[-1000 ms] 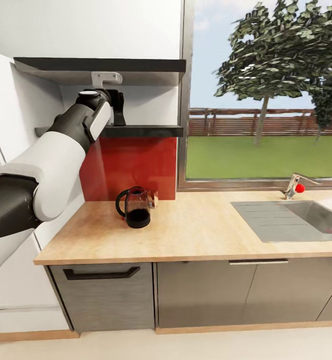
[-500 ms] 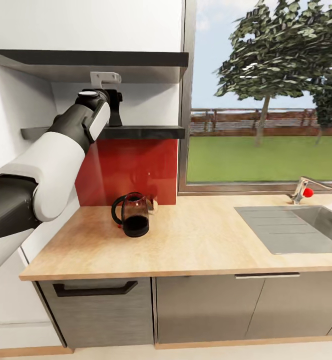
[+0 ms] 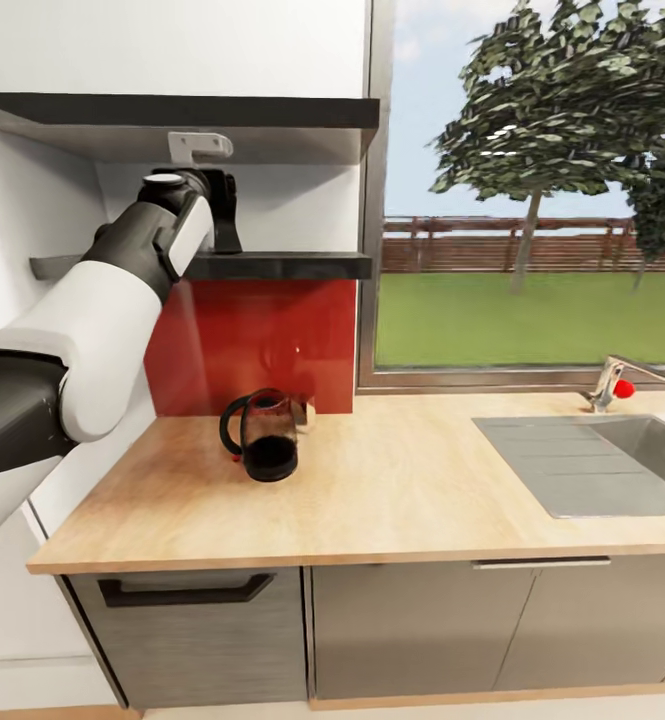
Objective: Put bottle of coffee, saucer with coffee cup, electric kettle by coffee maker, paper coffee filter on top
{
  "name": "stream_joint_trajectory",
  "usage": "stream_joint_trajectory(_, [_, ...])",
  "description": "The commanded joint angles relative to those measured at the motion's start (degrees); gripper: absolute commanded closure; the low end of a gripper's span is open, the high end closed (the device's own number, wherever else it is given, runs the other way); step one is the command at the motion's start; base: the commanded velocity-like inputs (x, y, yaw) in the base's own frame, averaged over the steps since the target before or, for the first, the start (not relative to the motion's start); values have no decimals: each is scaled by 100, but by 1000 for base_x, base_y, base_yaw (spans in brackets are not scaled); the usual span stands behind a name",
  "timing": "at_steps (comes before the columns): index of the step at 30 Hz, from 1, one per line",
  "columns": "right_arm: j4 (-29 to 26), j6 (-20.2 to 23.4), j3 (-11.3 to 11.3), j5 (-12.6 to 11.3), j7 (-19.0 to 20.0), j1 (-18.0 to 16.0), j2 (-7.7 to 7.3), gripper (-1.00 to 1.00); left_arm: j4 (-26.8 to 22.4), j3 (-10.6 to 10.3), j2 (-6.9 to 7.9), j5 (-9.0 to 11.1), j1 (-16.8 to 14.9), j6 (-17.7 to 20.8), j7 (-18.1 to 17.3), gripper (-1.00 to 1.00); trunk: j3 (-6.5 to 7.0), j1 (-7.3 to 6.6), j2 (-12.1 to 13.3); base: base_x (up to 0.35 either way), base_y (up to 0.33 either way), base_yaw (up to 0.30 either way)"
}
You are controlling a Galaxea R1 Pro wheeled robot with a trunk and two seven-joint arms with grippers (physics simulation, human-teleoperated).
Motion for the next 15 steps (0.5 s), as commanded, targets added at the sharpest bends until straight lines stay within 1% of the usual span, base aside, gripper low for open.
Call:
stream_joint_trajectory(1, [0, -14, 6, 20, 14, 1, -1, -100, -11, -43, 24, 35, -1, 32, 44, -100, -1, 5, -2, 320, 0, 0])
stream_joint_trajectory(5, [7, -6, 11, 27, 9, 1, -7, -100, -27, -41, 58, 42, -1, 32, 55, -100, -1, 5, -2, 325, 49, 0])
stream_joint_trajectory(7, [12, -5, 11, 30, 7, 1, -11, -100, -31, -43, 60, 34, -1, 32, 51, -100, -1, 5, -2, 212, 64, 0])
stream_joint_trajectory(10, [16, -5, 11, 32, 6, 1, -18, -100, -37, -47, 58, 21, -1, 32, 49, -100, -1, 5, -2, 93, 28, 0])
stream_joint_trajectory(15, [24, -5, 11, 32, 6, 1, -34, -100, -43, -49, 62, 10, -1, 32, 48, -100, -1, 5, -2, 24, 7, 0])
